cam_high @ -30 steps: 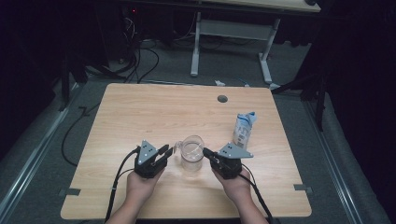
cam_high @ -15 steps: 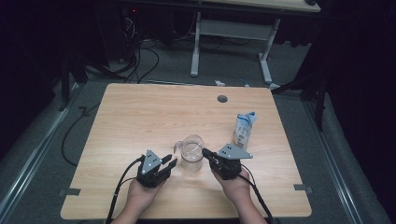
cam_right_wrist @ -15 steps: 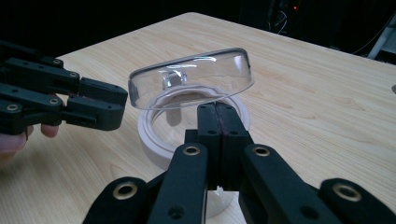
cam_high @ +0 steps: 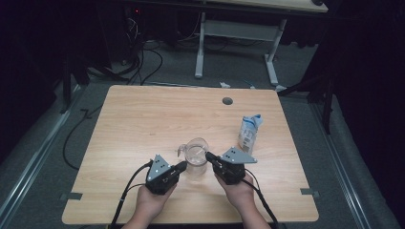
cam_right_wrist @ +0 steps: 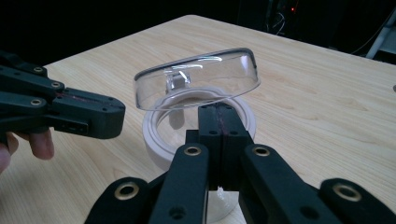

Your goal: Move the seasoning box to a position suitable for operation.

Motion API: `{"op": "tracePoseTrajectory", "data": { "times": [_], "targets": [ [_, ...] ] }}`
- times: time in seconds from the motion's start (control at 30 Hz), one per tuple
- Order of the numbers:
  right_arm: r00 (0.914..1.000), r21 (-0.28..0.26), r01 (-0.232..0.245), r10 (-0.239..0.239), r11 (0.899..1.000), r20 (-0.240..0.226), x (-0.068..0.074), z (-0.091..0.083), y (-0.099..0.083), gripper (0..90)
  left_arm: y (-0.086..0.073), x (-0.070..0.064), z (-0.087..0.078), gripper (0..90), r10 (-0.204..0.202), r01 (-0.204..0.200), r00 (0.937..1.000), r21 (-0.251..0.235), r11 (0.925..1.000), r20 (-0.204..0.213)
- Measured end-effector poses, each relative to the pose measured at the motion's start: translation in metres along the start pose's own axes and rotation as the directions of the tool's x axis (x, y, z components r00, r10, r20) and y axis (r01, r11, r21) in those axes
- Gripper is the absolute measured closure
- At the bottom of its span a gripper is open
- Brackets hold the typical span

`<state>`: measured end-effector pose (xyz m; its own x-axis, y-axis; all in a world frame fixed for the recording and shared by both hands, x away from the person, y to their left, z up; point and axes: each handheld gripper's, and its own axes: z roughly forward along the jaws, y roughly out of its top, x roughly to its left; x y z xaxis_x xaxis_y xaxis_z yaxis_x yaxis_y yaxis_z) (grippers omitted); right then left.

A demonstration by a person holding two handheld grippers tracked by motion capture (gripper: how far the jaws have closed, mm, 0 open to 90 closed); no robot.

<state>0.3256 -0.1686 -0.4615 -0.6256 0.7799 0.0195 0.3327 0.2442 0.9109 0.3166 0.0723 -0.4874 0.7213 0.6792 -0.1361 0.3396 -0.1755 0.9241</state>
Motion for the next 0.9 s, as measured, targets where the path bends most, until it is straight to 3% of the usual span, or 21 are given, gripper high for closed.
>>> {"op": "tracePoseTrajectory", "data": {
  "times": [0.5, 0.9],
  "targets": [
    [1.0000, -0.015, 0.000, 0.000, 1.000, -0.005, 0.001, -0.002, 0.002, 89.8, 0.007, -0.008, 0.009, 90.0, 0.007, -0.007, 1.0000, -0.020, 0.9998, -0.004],
    [0.9999, 0.027, 0.008, -0.008, 1.000, 0.007, 0.000, 0.009, -0.006, 89.9, 0.011, -0.009, 0.010, 90.0, -0.002, 0.001, 0.9999, -0.045, 0.9990, -0.011]
  ]
}}
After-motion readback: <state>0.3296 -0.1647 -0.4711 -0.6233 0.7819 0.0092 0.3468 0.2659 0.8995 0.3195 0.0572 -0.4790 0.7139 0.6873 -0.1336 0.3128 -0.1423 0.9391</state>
